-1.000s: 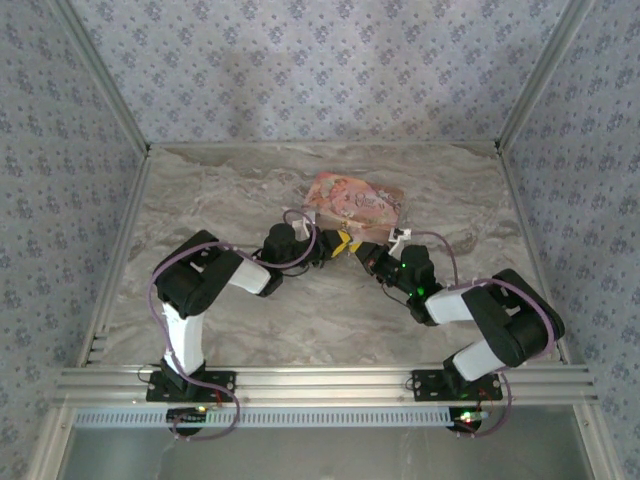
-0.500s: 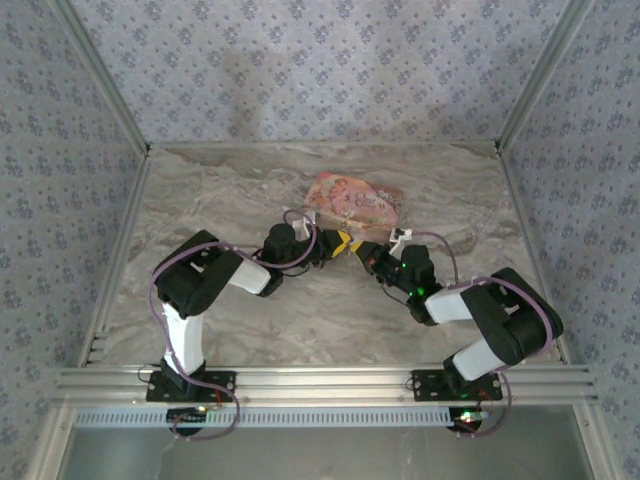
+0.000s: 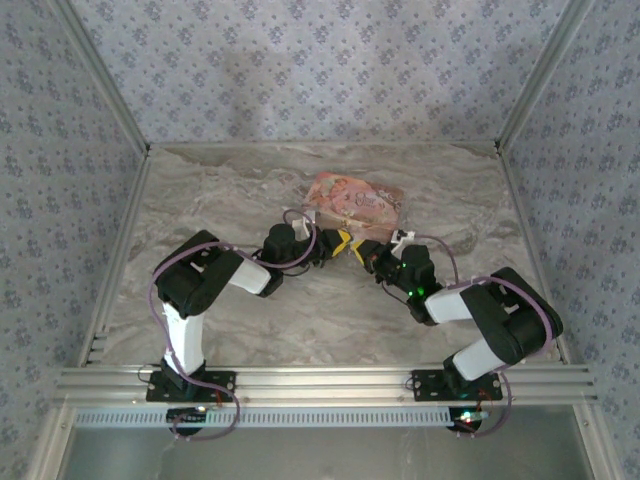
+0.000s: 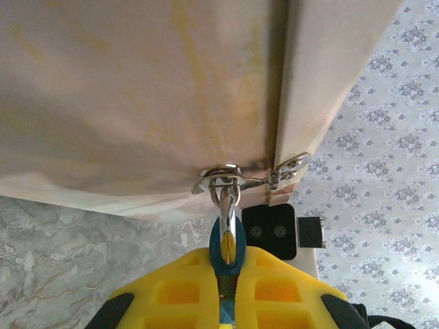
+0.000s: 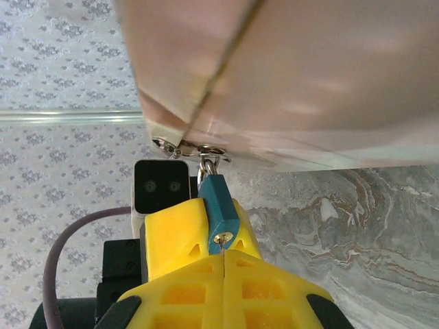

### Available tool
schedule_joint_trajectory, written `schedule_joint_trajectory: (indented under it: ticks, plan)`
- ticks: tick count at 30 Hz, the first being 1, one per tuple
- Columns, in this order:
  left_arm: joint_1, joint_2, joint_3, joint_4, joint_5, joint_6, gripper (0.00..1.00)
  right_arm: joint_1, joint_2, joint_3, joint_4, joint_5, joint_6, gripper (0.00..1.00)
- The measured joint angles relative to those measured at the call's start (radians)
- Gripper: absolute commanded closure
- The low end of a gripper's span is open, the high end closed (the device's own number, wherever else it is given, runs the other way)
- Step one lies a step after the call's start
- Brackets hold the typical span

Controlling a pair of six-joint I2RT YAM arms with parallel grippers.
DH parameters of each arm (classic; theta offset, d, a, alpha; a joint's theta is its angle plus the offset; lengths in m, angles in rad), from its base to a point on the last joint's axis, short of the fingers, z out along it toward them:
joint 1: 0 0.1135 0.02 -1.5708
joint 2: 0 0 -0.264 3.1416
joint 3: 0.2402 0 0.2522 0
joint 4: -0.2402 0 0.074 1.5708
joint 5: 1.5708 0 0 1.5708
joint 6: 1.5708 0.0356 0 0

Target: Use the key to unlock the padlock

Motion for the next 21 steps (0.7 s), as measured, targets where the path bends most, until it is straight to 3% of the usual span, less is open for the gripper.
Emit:
schedule_joint_trajectory:
  ticks: [21]
  plan:
    - [-0.006,0.000,-0.003,0.006,-0.023,0.000,0.94,0.066,-0.037,0.000,-0.047,0.156,0.035,1.00]
